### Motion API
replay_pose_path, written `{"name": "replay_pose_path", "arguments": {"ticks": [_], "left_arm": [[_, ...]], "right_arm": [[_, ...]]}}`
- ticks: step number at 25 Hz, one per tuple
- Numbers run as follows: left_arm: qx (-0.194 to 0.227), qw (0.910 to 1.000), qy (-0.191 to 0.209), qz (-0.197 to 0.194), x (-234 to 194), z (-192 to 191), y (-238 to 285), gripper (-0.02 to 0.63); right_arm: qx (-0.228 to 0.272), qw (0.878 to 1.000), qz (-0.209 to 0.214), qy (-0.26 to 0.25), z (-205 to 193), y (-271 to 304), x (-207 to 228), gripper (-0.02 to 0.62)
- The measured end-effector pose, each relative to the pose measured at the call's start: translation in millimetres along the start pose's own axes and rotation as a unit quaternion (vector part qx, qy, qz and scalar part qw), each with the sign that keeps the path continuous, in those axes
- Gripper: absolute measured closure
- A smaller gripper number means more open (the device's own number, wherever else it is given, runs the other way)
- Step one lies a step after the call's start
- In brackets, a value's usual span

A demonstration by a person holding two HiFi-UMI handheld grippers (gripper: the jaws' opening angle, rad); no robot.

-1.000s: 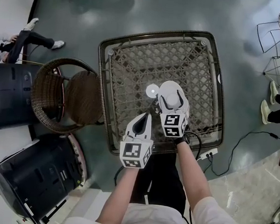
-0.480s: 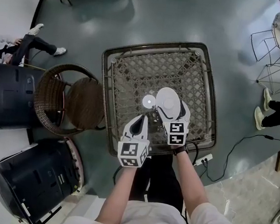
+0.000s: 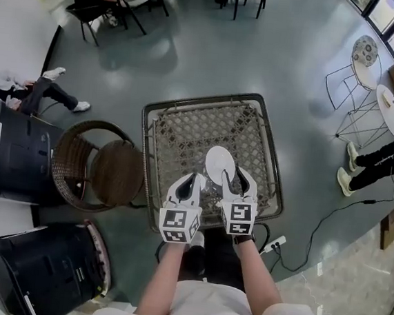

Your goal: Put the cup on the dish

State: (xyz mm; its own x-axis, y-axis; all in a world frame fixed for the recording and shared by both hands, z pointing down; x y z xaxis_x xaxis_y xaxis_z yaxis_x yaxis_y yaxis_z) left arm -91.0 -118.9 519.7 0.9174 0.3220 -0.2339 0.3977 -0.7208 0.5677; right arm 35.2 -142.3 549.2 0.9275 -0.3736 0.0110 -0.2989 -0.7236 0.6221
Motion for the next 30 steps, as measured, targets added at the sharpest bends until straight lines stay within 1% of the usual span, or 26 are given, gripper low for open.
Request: {"name": "replay_pose_path", "arguments": {"ticks": [3,5,7,10,15,18,21,26,30], "left_arm": [[0.027,0.9996,0.009,-0.005,12,17,-21,0.601],[0.049,0.9986,0.019,-0.010,19,31,-36,0.601],[0.072,0.9969,0.030,-0.014,25,46,-51,0.601],[0.097,0.9938,0.050,-0.017,32,63,-72,0.601],[0.121,0.9902,0.065,-0.024,34,71,-101,0.601],[0.130,0.9882,0.075,-0.030,38,76,-115,0.601],[0.140,0.9853,0.090,-0.039,45,89,-121,0.601],[0.136,0.9839,0.106,-0.049,57,112,-117,0.601],[0.142,0.9819,0.112,-0.056,54,119,-120,0.601]], "right_arm": [[0.052,0.998,-0.004,0.019,27,-38,-7,0.507],[0.085,0.996,-0.006,0.026,45,-63,-11,0.529],[0.110,0.994,-0.010,0.016,62,-82,-18,0.551],[0.133,0.991,-0.017,0.007,79,-106,-26,0.588],[0.171,0.985,-0.021,0.024,91,-144,-43,0.597],[0.180,0.983,-0.029,0.031,96,-160,-50,0.597],[0.181,0.982,-0.030,0.040,106,-165,-52,0.597],[0.183,0.982,-0.037,0.034,127,-168,-49,0.597],[0.193,0.979,-0.038,0.042,141,-172,-53,0.597]]}}
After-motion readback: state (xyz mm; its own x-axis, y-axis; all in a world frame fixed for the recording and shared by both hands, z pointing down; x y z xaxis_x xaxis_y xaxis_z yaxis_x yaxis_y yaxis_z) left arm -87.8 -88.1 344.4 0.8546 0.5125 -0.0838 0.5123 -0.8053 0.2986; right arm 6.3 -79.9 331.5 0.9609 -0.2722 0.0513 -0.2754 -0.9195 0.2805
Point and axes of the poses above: the fingertips, and each gripper's own axes: y forward along the fingers, x to its right, z out of its top, the point moved 3 cm from there along -y, backward along the fingers, and after that the axes turned 15 degrees about -x, right-handed, at the moved point
